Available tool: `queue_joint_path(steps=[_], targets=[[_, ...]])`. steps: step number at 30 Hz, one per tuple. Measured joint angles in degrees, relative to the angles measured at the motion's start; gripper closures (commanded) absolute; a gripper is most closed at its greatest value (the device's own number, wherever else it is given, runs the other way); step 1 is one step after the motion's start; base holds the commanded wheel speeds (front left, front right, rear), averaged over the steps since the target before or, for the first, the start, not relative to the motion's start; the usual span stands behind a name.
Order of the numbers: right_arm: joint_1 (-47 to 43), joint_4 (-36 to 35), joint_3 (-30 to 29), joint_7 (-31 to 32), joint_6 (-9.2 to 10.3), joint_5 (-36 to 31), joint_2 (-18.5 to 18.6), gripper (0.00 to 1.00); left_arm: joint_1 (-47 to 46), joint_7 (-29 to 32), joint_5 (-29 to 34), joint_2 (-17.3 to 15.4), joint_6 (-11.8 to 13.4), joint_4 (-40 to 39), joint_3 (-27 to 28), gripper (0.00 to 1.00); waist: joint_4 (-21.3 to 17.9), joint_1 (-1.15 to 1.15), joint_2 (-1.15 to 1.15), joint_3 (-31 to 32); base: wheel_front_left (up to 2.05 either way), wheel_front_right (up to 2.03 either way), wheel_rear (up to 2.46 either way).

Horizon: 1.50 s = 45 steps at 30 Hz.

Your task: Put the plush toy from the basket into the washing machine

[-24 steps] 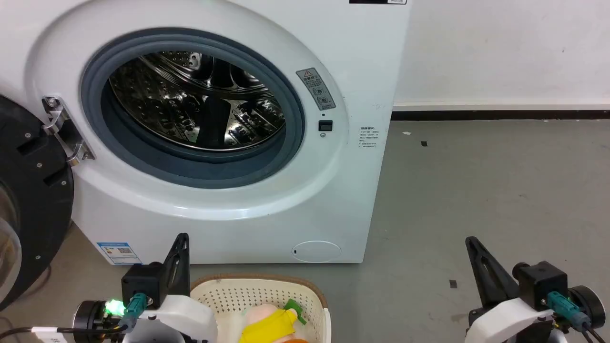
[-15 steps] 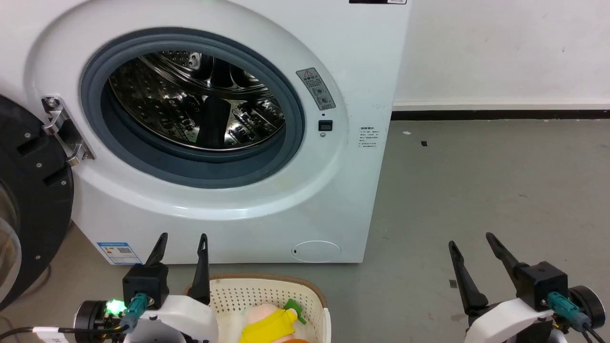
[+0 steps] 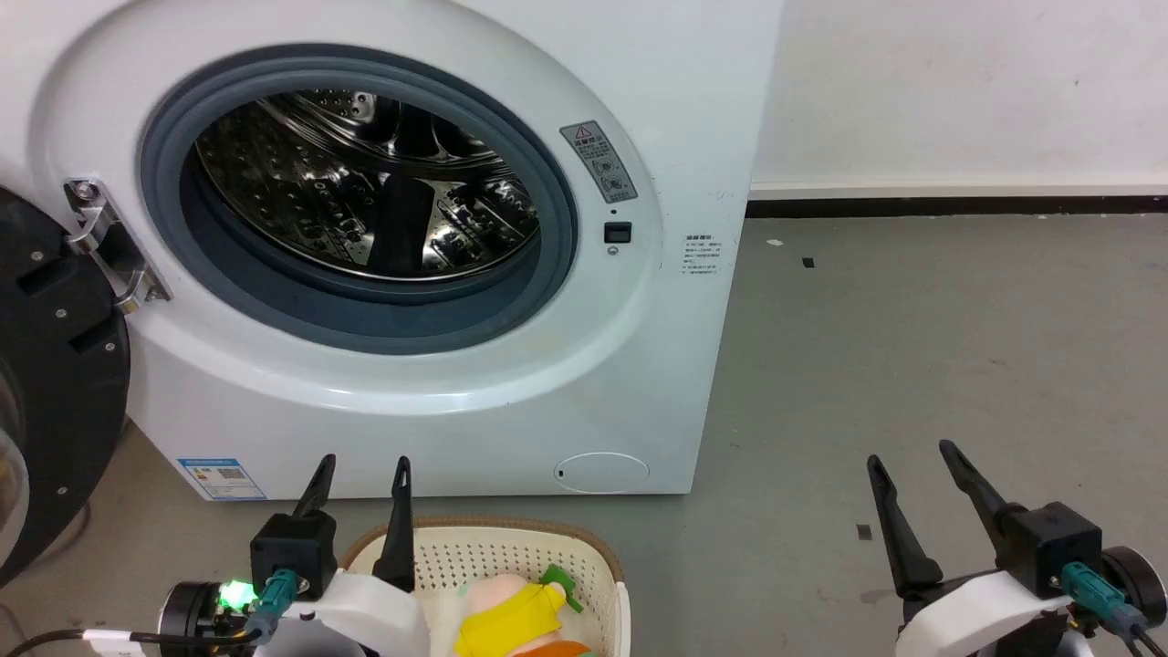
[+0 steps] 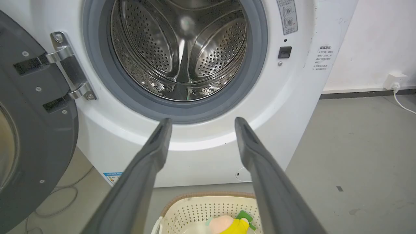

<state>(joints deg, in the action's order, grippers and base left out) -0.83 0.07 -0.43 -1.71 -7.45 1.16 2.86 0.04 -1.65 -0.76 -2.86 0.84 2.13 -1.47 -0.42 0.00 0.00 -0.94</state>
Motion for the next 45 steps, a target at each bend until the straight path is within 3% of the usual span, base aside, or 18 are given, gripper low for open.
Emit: queue_joint_path(steps=[29,45], targets=[[1.55,-2.99,0.19,-3.53,0.00,1.20,0.00,0.00,-6.04,-3.52,-1.87,-1.25,-0.80,13.36,-3.32,0.00,-2.64,0.00,0.00,-8.39,0.00,0.00,0.00],[3.24,-5.13,0.45,-5.39,0.00,2.12,0.00,0.00,-14.05,-4.32,-2.42,-2.32,-2.65,27.54,-6.10,0.00,-4.52,0.01,0.00,-15.99,0.00,0.00,0.00]])
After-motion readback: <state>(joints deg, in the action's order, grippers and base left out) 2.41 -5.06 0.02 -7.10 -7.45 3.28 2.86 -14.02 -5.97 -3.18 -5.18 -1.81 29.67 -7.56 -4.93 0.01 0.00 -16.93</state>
